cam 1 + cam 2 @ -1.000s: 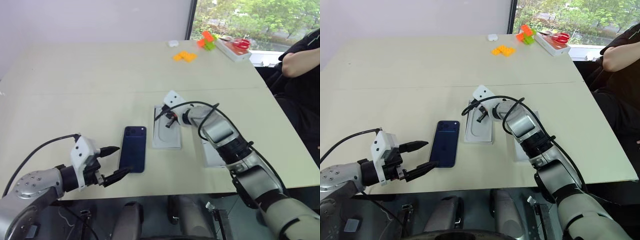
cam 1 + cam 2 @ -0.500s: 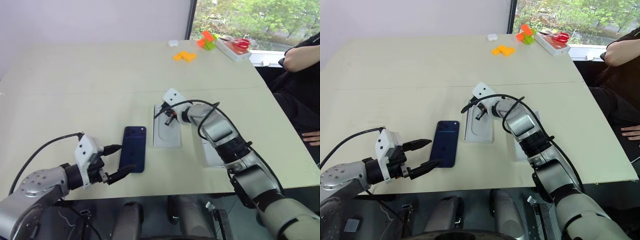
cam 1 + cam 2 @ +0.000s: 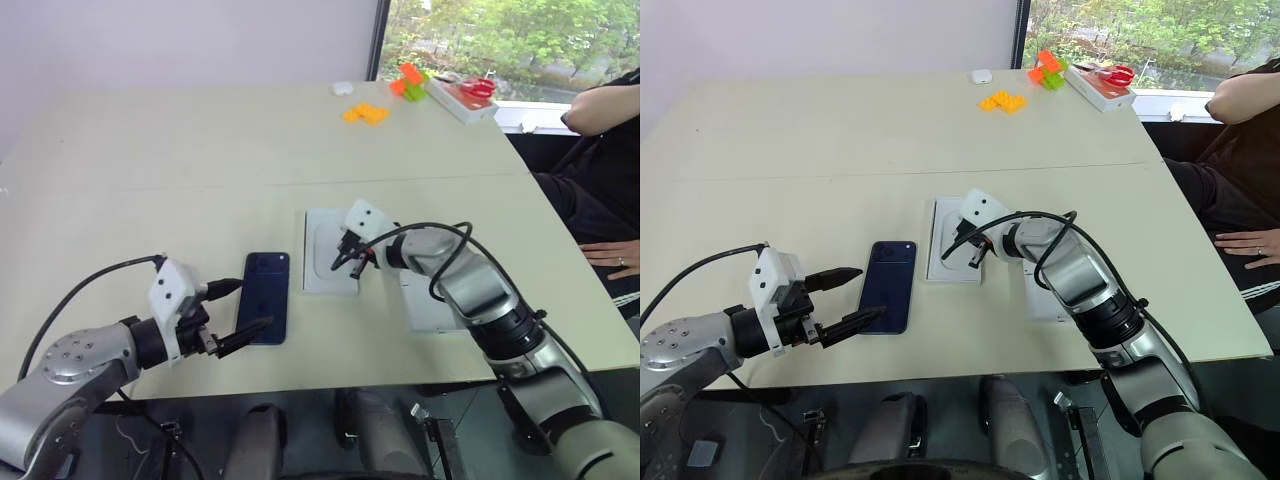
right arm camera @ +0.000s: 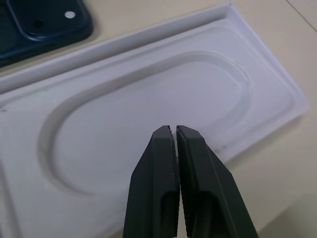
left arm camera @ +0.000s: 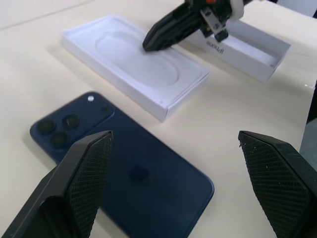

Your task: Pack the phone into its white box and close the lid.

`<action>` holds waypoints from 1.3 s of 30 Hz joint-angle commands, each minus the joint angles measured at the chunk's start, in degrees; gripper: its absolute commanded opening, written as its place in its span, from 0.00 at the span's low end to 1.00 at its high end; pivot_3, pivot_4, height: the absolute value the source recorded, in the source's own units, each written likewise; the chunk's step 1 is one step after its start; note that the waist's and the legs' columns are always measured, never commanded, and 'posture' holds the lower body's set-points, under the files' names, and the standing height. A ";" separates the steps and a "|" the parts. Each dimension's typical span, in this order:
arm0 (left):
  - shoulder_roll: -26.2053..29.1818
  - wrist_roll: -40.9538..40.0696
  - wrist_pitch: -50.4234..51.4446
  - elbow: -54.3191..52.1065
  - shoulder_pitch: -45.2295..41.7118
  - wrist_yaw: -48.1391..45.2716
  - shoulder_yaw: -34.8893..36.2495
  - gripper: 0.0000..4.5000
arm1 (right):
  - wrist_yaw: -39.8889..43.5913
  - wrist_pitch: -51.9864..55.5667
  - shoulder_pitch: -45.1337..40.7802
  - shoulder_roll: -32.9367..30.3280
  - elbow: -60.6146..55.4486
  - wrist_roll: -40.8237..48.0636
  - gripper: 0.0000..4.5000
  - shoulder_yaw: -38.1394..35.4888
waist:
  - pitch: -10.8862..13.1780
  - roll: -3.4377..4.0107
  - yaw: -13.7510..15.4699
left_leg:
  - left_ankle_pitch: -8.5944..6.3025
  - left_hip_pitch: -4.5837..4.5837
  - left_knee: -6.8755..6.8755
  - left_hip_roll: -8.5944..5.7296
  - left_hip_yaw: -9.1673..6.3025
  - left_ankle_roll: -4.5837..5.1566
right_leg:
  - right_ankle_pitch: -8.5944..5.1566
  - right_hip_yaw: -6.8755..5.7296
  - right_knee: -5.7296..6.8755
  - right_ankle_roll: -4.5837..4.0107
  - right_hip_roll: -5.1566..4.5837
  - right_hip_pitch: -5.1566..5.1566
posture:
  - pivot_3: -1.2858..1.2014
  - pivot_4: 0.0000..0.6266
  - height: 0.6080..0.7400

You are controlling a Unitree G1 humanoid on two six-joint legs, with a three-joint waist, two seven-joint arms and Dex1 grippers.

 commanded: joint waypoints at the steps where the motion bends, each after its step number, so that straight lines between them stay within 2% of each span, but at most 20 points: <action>1: -0.32 0.25 -0.13 -0.39 -0.38 -0.29 -0.01 0.95 | -0.62 -0.41 -0.29 1.66 0.02 -0.32 0.05 0.61 | 0.00 0.00 0.02 | 0.00 0.01 0.00 0.00 0.00 0.00 | 0.00 0.00 0.00 -0.02 0.00 0.01 | 0.52 0.24 0.94; 5: -0.41 0.16 -0.03 -0.60 -0.40 -0.12 -0.19 0.95 | -0.80 -0.30 -0.56 5.02 0.93 0.44 0.05 1.36 | 0.00 0.00 -0.01 | 0.00 0.02 0.00 0.00 0.02 0.00 | 0.05 0.02 -0.01 -0.04 -0.01 0.04 | 0.52 0.24 0.94; 17: -1.21 0.29 0.25 -0.79 -0.47 0.39 -0.57 0.95 | -0.91 3.51 -0.62 9.17 1.23 4.18 0.05 -1.97 | 0.00 0.00 0.13 | 0.00 0.03 0.01 0.00 0.00 0.00 | 0.09 0.01 -0.01 -0.12 -0.04 0.06 | 0.52 0.24 0.94; 29: -1.28 1.31 -0.08 1.22 -0.54 1.03 1.87 0.95 | 1.33 0.87 -1.35 1.88 -6.20 5.29 0.05 -4.93 | 0.00 0.00 0.09 | 0.00 0.04 0.01 -0.02 0.01 0.00 | 0.06 0.01 -0.02 -0.05 -0.03 0.07 | 0.52 0.24 0.94; 36: -1.70 -5.32 6.37 7.95 -1.74 5.73 12.94 0.98 | 5.62 -5.39 4.27 -4.13 -14.87 7.23 0.04 -5.39 | 0.00 -0.01 0.07 | 0.00 0.15 0.01 0.01 -0.01 0.00 | -0.02 -0.03 -0.02 0.07 -0.02 0.16 | 0.52 0.24 0.94; 39: -1.93 -12.33 13.19 12.33 -1.82 8.54 17.87 0.98 | 8.08 -5.78 6.64 -5.41 -20.18 9.09 0.04 -3.76 | 0.00 -0.01 -0.02 | 0.00 0.21 0.01 0.01 0.04 0.00 | -0.02 0.01 -0.02 0.08 -0.03 0.18 | 0.52 0.24 0.94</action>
